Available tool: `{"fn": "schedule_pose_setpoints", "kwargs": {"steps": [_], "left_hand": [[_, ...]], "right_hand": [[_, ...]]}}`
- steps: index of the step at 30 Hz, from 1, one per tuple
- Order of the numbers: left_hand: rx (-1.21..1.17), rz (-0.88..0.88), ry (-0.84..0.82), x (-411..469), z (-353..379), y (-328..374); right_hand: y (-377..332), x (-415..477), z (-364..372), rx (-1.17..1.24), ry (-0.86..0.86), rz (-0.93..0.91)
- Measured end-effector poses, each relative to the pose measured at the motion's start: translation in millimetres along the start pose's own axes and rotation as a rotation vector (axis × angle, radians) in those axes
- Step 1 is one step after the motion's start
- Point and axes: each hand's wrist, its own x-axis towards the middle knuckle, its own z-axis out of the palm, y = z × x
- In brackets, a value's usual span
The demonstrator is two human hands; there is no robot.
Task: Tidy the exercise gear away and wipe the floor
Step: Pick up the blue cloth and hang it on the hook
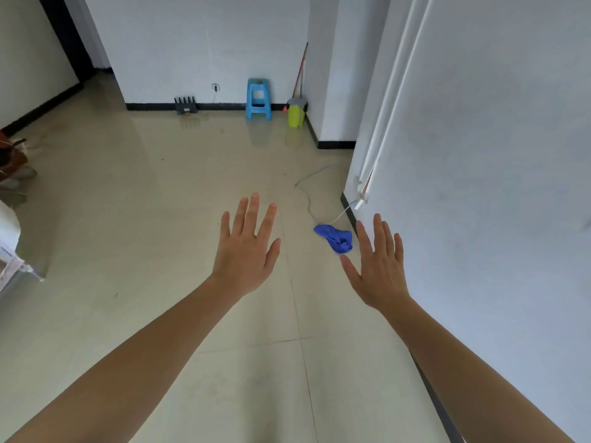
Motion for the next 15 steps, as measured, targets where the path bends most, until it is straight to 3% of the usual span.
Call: {"fn": "schedule_pose_setpoints", "kwargs": {"steps": [10,15], "left_hand": [[-0.04,0.197,-0.091,273,146,-24],[-0.032,0.274,-0.152,430,220,-22]], "right_hand": [[88,220,114,0.05,0.052,0.216],[147,348,179,0.058,-0.01,0.337]]}}
